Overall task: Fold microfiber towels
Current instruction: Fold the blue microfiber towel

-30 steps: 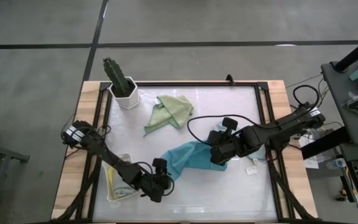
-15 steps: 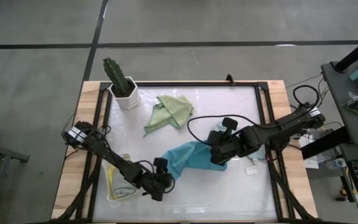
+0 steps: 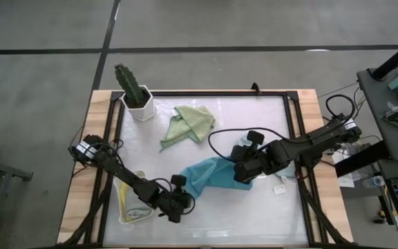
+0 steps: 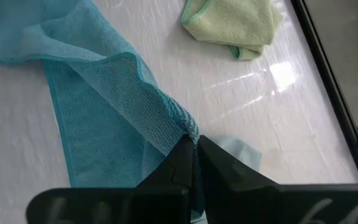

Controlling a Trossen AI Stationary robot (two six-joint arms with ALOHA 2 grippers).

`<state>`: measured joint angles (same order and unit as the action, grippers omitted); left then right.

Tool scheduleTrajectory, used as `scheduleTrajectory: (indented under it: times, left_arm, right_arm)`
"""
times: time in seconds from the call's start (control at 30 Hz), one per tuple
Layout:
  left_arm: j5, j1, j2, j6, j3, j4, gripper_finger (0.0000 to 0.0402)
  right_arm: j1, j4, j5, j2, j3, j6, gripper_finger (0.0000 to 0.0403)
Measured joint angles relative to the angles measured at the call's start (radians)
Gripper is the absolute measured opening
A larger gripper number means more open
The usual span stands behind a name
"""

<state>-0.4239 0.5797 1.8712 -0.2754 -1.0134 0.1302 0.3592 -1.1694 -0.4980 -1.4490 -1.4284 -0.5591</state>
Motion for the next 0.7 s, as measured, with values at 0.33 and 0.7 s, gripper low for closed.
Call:
scheduleTrajectory:
  times: [0.33,0.7]
  left_arm:
    - [-0.038,-0.024,-0.375,0.126,-0.046,0.358,0.0001]
    - [-0.102,-0.184,-0.934,0.275,-0.008,0.468,0.0000]
  right_arm:
    - [0.003,-0.004,0.103,0.019,-0.067,0.172,0.0008]
    - [-0.055,-0.001,0.041,0.103,-0.121,0.391,0.0008]
